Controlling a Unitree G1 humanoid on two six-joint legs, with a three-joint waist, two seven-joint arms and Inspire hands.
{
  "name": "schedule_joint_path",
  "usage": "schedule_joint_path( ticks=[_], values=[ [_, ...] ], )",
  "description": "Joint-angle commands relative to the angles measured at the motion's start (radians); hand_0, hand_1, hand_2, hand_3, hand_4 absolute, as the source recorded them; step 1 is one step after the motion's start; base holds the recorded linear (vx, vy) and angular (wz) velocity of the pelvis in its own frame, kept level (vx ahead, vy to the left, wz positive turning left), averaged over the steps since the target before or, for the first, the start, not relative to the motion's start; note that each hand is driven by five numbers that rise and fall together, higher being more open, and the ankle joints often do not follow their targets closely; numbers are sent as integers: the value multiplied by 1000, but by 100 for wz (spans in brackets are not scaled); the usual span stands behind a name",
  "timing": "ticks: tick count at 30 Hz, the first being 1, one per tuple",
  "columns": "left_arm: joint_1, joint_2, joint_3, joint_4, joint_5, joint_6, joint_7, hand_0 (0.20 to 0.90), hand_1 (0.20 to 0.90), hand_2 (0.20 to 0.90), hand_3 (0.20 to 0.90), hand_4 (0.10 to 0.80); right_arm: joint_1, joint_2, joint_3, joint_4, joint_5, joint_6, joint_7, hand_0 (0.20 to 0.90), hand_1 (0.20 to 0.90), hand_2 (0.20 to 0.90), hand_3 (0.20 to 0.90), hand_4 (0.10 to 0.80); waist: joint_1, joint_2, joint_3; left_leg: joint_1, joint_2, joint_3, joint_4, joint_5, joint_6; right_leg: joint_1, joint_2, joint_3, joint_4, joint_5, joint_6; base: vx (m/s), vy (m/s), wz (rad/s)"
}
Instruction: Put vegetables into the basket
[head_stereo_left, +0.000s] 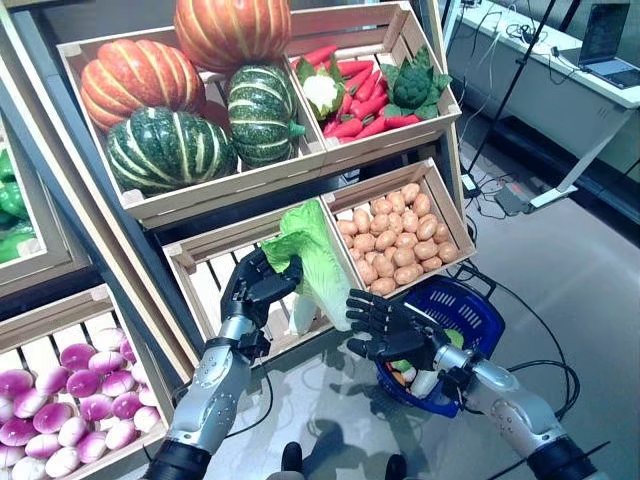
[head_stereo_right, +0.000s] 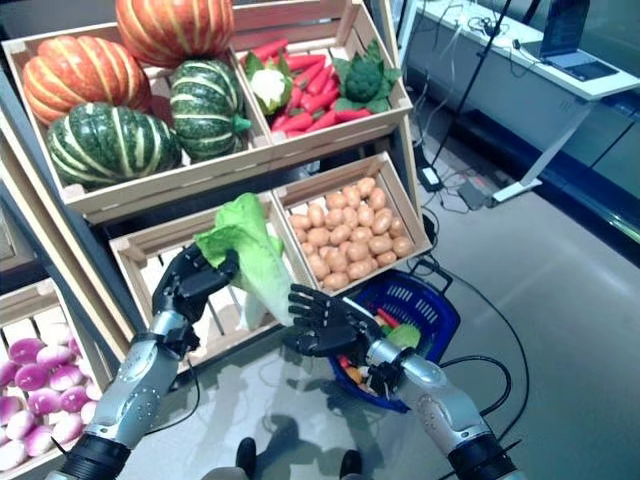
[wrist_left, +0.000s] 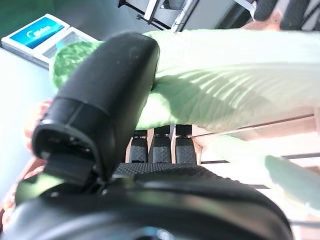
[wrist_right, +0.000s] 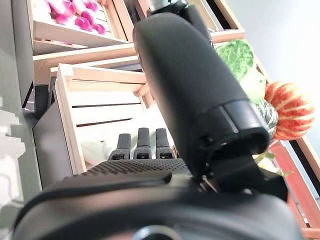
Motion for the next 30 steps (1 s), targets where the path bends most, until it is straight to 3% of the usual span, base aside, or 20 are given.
schedule_joint_path(
  ticks=[1, 15, 21, 30],
  values=[
    [-87, -4, -33, -31, -48, -78, -66, 300, 300, 300, 300, 400, -123, 23, 27, -65, 69, -90, -49, 900, 900, 900, 900, 800, 9, -6, -96, 24, -25, 22, 2, -105, 18, 13, -37, -8, 39, -29, 3, 0, 0, 0],
    [-110, -20, -57, -30, -52, -53, -56, 300, 300, 300, 300, 400, -194, 92, 25, -50, 85, -134, -297, 900, 900, 900, 900, 800, 8, 4, -113, 32, -25, 22, 2, -104, 16, 23, -44, 2, 24, -19, 5, 0, 0, 0],
    [-112, -13, -40, -44, -23, -54, 19, 300, 300, 300, 300, 400, -200, 96, -32, -93, -73, -197, -540, 900, 900, 900, 900, 800, -2, 11, -114, 34, -25, 22, 2, -107, 16, 21, -44, 16, 24, -20, 7, 0, 0, 0],
    [-104, -7, -6, -85, 11, -33, 87, 300, 300, 300, 300, 400, -149, 90, -80, -163, -252, -145, -730, 900, 900, 900, 900, 800, -14, 19, -107, 35, -25, 26, 2, -108, 20, 17, -42, 36, 22, -20, 7, -6, 2, -2]
  ],
)
